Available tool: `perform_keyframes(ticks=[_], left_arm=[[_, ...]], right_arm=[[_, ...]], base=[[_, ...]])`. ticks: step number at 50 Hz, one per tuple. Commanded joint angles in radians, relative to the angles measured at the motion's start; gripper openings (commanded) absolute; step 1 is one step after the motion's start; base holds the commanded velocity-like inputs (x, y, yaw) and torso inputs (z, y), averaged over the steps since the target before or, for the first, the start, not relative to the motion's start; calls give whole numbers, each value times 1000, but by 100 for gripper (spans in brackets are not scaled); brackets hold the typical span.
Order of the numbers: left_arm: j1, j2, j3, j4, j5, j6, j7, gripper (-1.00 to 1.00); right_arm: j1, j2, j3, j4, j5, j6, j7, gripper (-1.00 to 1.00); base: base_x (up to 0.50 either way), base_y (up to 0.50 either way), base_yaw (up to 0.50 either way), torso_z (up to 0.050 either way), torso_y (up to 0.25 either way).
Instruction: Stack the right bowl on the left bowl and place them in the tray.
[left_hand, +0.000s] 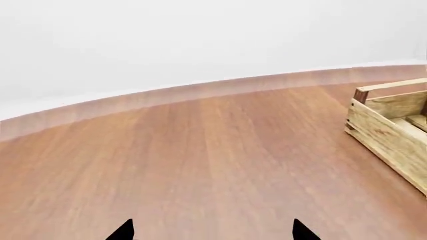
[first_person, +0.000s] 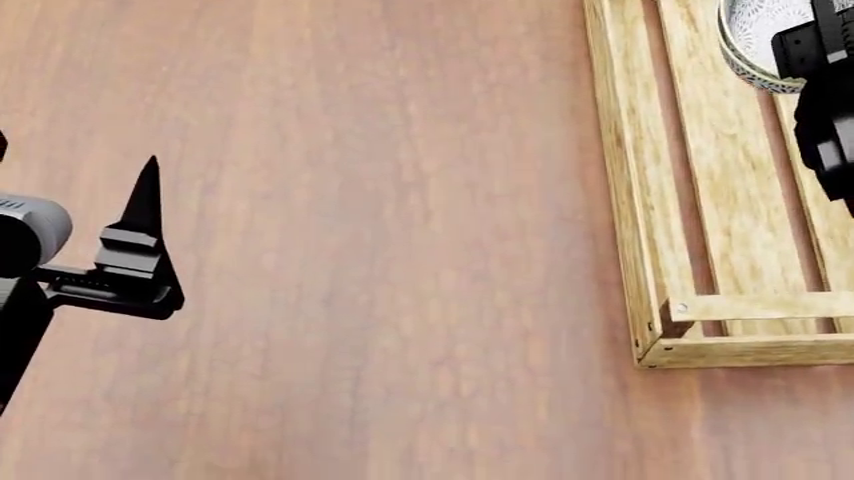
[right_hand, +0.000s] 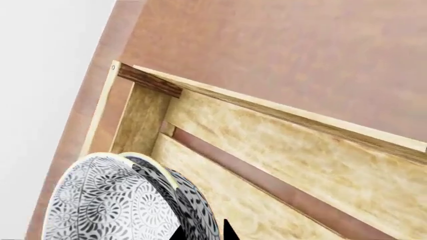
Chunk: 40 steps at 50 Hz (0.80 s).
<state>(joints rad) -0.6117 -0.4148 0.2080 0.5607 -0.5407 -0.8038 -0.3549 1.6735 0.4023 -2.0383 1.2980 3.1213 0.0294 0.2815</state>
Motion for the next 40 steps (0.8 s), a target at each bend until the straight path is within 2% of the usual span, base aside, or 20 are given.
perform_keyframes(ticks=[1,7,40], left_arm=[[-4,-8,14,0,5,-1,2,100],[0,-8,10,3,2,6,1,100],[22,-7,-11,0,-11,42,-4,100]], right_arm=[[9,-5,0,11,-21,-5,-9,-100],[2,-5,0,11,-18,-8,-8,-100],[-12,-16,-8,11,-16,47,64,-100]], base=[[0,0,0,1,-250],[0,0,0,0,-241],[0,0,0,0,0]])
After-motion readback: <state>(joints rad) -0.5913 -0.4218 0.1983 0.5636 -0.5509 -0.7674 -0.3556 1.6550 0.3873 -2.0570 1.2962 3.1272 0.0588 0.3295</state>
